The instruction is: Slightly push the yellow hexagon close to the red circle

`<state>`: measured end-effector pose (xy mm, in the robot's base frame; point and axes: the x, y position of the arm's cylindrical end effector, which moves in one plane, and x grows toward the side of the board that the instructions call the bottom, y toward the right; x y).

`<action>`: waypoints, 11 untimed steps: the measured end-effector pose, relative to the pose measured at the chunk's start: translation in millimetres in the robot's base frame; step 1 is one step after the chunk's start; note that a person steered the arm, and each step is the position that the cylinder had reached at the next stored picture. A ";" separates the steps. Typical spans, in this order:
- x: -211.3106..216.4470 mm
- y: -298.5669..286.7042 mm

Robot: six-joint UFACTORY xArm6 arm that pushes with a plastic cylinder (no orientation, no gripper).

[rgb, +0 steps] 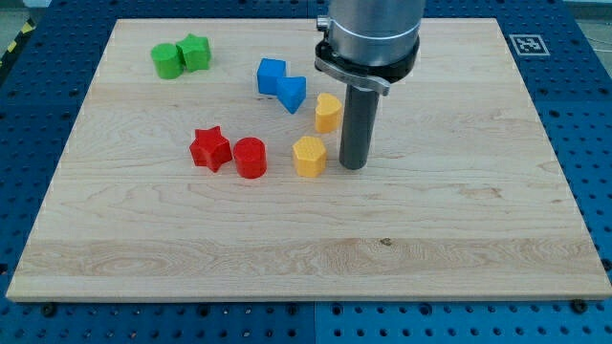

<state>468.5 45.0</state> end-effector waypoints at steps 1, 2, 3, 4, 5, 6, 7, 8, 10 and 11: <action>-8.3 -22.3; -16.0 -28.3; -16.3 -21.0; -16.3 -21.0; -16.3 -22.8; -16.3 -24.4; -16.3 -24.7; -16.3 -26.0; -19.1 -21.2; -44.3 3.7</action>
